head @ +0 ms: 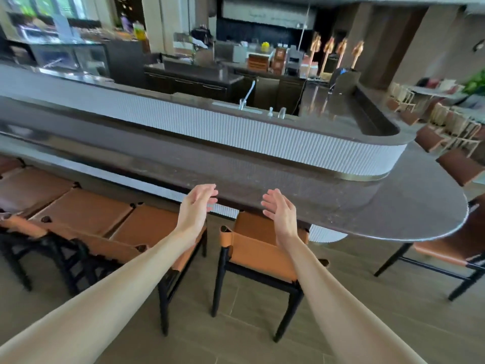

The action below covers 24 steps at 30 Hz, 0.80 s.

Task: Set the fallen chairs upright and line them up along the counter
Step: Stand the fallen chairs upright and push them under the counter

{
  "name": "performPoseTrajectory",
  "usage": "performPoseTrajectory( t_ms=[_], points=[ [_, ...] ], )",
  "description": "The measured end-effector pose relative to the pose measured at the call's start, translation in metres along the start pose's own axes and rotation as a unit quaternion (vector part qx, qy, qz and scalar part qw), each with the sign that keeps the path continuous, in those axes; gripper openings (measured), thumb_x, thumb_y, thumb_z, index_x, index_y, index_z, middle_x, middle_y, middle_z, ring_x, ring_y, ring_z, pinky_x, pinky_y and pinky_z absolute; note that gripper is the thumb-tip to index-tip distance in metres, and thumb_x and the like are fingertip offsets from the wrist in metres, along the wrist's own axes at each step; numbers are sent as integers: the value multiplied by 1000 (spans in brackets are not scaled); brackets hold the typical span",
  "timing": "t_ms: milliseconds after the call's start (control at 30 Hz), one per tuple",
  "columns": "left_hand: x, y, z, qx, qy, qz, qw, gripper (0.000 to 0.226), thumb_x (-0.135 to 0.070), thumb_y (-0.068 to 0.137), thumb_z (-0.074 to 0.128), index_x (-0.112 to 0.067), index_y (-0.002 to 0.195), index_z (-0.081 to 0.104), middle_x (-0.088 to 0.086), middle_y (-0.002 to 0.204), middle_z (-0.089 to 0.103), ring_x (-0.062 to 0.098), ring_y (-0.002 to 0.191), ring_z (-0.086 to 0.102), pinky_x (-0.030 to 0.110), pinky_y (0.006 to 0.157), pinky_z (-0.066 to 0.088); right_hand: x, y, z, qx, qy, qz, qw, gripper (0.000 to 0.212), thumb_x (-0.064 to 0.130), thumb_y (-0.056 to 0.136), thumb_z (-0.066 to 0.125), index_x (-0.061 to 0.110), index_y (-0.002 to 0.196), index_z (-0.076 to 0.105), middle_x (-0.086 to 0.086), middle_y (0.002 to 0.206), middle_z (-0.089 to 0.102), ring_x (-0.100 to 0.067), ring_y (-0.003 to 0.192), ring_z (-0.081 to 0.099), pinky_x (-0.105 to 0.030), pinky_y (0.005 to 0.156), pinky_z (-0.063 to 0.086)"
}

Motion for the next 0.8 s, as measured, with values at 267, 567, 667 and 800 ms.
performPoseTrajectory(
  t_ms=[267, 567, 667, 800],
  points=[
    [-5, -16, -132, -58, -17, -29, 998, 30, -32, 104, 50, -14, 122, 65, 5, 117, 72, 18, 106, 69, 42, 97, 56, 13, -51, 98, 53, -12, -30, 998, 33, 40, 106, 46, 20, 123, 67, 1, 121, 72, -14, 112, 68, -35, 98, 54],
    [16, -15, -324, -72, -41, -24, 996, 19, -30, 104, 52, -35, 115, 66, -1, 115, 71, 16, 104, 71, 38, 91, 59, -6, -103, 281, 56, 8, -29, 998, 36, 35, 108, 45, 14, 128, 65, -2, 125, 70, -18, 116, 67, -40, 103, 52],
    [21, -4, -378, -80, -32, -43, 995, 20, -29, 104, 52, -34, 118, 65, 1, 117, 70, 17, 105, 70, 40, 93, 58, -21, -121, 340, 60, 4, -18, 998, 34, 37, 106, 48, 17, 126, 66, 0, 121, 71, -16, 114, 67, -36, 99, 54],
    [32, 23, -423, -75, -26, -81, 994, 18, -28, 103, 55, -33, 114, 67, 1, 114, 72, 18, 102, 71, 39, 92, 58, -51, -131, 394, 36, 5, 28, 999, 33, 38, 105, 50, 16, 121, 69, 0, 118, 72, -16, 111, 68, -39, 97, 55]
  ],
)
Point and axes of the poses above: each hand's wrist, its own y-axis towards the middle knuckle, its own z-axis out of the palm, x = y × z, the point moved 3 cm from there along y, towards the middle knuckle
